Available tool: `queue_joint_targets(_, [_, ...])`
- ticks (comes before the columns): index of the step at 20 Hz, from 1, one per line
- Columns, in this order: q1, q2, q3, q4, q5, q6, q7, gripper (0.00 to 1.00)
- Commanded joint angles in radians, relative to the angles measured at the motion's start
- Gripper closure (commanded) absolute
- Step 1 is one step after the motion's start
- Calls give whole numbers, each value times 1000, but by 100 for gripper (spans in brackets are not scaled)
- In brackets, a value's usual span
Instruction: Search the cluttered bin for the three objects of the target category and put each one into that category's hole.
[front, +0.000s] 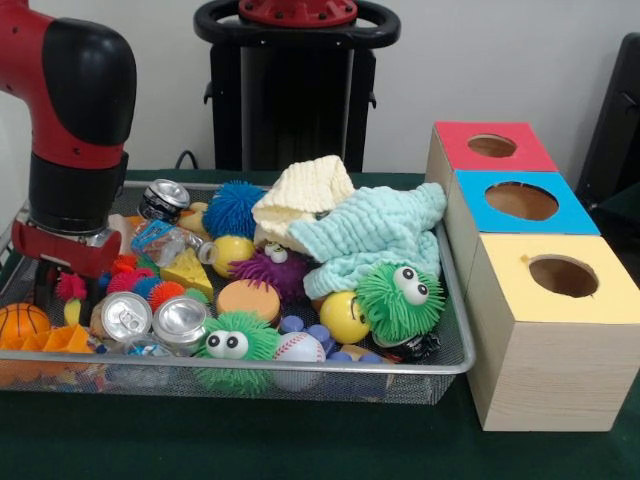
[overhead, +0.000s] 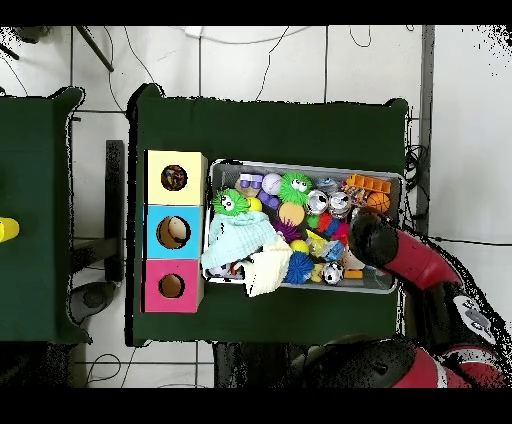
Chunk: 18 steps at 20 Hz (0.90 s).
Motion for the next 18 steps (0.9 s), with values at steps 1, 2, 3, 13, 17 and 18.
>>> queue_joint_targets(1, [22,108,149,-9,52,-8,193,0])
queue_joint_targets(2, [25,108,148,-12,51,-13,192,0])
queue_joint_targets(3, [5,108,177,-1,48,-38,193,100])
queue_joint_targets(13, [46,78,152,28,71,-39,232,100])
queue_joint_targets(17, [63,53,137,40,83,-17,233,100])
queue_joint_targets(18, [68,47,131,44,88,-12,235,100])
